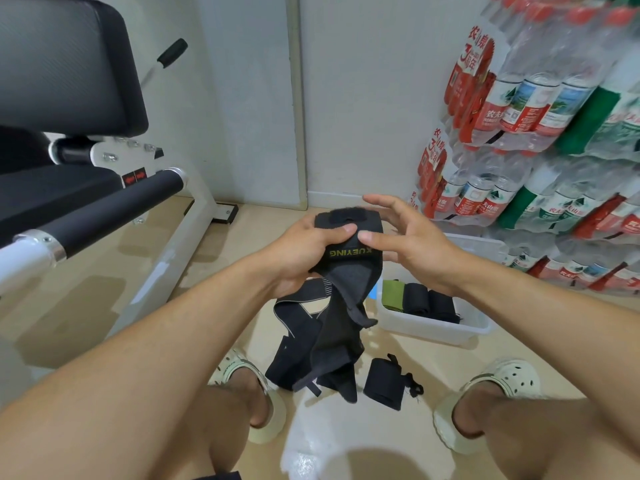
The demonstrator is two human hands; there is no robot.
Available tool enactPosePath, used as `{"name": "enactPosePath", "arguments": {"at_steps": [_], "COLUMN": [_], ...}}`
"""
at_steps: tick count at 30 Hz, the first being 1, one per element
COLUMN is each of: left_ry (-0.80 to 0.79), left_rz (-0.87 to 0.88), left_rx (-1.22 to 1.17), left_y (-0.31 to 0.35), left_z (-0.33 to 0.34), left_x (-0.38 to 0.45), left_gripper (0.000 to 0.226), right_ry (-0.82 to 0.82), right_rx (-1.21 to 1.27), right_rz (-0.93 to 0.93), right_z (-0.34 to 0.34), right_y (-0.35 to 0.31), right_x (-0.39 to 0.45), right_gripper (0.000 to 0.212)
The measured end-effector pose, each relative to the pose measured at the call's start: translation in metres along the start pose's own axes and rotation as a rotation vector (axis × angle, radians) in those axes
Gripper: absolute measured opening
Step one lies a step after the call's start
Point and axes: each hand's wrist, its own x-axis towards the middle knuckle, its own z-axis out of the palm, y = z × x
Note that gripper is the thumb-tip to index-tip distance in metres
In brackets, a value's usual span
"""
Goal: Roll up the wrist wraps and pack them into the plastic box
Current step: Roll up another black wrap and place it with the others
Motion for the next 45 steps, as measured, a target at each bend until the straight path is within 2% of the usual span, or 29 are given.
{"name": "enactPosePath", "arguments": {"at_steps": [4, 7, 12, 15, 18, 21, 26, 30, 33, 36, 40, 43, 45], "left_ry": [0.027, 0.0, -0.002, 0.012, -0.043, -0.102, -0.006, 0.065, 0.035, 0.03, 0.048, 0.052, -0.024], "left_rz": [0.031, 0.051, 0.08, 0.056, -0.011, -0.063, -0.039, -0.019, 0.008, 0.054, 0.078, 0.068, 0.036], "left_rx": [-0.032, -0.044, -0.075, -0.099, -0.121, -0.175, -0.245, -0.323, -0.271, -0.233, -0.227, -0.214, -0.19], "left_y": [-0.001, -0.003, -0.004, -0.004, -0.004, -0.002, 0.0, 0.001, 0.001, -0.001, -0.002, -0.003, -0.004], "left_z": [-0.004, -0.007, -0.005, -0.006, -0.008, -0.006, -0.007, -0.01, -0.009, -0.008, -0.009, -0.006, -0.005], "left_x": [0.0, -0.001, 0.0, 0.0, -0.001, -0.002, 0.002, 0.004, 0.002, 0.002, 0.004, 0.003, 0.001], "left_gripper": [0.033, 0.042, 0.05, 0.054, 0.055, 0.05, 0.03, 0.049, 0.065, 0.079, 0.098, 0.093, 0.076], "right_ry": [-0.089, -0.154, -0.069, -0.065, -0.049, -0.024, 0.023, -0.015, -0.081, -0.112, -0.079, -0.01, 0.022], "right_rx": [0.018, 0.029, 0.092, 0.132, 0.136, 0.105, 0.048, -0.007, 0.08, 0.073, 0.039, -0.015, -0.03], "right_rz": [0.149, 0.178, 0.101, 0.032, -0.042, -0.105, -0.16, -0.094, 0.041, 0.115, 0.062, -0.021, -0.068], "right_z": [0.0, 0.0, 0.0, -0.003, -0.005, -0.004, -0.001, -0.006, -0.006, -0.006, -0.004, -0.005, -0.007], "right_y": [0.004, 0.006, 0.01, 0.008, 0.007, 0.007, 0.008, 0.003, -0.001, 0.001, 0.002, 0.004, 0.006], "right_x": [0.0, -0.002, 0.001, 0.001, 0.0, -0.002, -0.001, 0.0, -0.003, -0.005, -0.007, -0.005, -0.004], "right_gripper": [0.06, 0.058, 0.04, 0.041, 0.04, 0.043, 0.049, 0.059, 0.073, 0.071, 0.065, 0.063, 0.062]}}
